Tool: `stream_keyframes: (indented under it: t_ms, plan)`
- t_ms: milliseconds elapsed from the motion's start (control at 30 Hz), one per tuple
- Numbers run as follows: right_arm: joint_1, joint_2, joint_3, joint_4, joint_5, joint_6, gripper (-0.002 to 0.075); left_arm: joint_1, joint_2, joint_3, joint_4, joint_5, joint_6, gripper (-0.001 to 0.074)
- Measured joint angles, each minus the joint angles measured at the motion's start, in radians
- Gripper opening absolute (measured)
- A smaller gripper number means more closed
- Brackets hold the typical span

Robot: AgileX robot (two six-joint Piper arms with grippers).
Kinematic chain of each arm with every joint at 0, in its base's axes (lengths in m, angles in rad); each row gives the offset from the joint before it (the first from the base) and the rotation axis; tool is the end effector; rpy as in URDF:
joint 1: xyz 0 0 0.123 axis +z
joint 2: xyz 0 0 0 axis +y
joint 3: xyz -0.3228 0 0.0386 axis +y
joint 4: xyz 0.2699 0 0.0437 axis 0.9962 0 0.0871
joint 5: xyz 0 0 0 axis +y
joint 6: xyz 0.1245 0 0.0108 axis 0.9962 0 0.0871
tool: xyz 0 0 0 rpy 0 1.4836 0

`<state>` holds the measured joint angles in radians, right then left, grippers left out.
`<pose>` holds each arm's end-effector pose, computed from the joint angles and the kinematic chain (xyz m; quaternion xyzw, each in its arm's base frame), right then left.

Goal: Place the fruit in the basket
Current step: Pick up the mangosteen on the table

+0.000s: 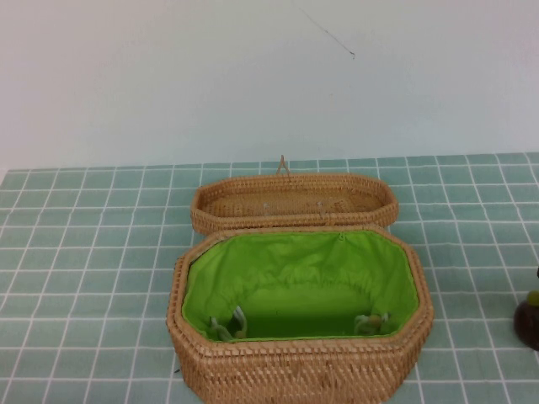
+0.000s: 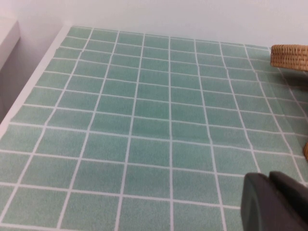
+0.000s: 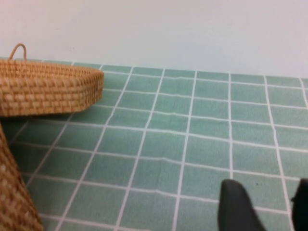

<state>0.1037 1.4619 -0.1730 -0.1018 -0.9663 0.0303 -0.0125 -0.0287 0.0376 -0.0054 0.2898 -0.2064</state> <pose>0.2390 0.0354 0.1716 -0.0774 0.7819 0.0563 0.6160 0.0687 -0.0011 0.1673 -0.0768 0.7740 -0.0709 0.6245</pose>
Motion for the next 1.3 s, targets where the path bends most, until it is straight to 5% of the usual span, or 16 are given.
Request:
stream_keyframes:
  t_ms: [133, 433, 700, 1133, 1300]
  plan:
    - [0.0, 0.032, -0.033, 0.0, 0.016, 0.0, 0.0301, 0.0, 0.0, 0.0, 0.0, 0.0, 0.0, 0.0]
    - [0.0, 0.168, -0.05, 0.03, 0.023, -0.002, 0.0313, 0.0, 0.0, 0.0, 0.0, 0.0, 0.0, 0.0]
    - [0.0, 0.183, -0.052, 0.021, 0.061, 0.023, 0.0058, 0.0, 0.0, 0.0, 0.0, 0.0, 0.0, 0.0]
    - [0.0, -0.08, -0.05, -0.109, 0.095, 0.139, 0.005, 0.0, 0.0, 0.0, 0.0, 0.0, 0.0, 0.0]
    - [0.0, -0.177, -0.11, -0.33, 0.095, 0.282, 0.005, 0.0, 0.0, 0.0, 0.0, 0.0, 0.0, 0.0]
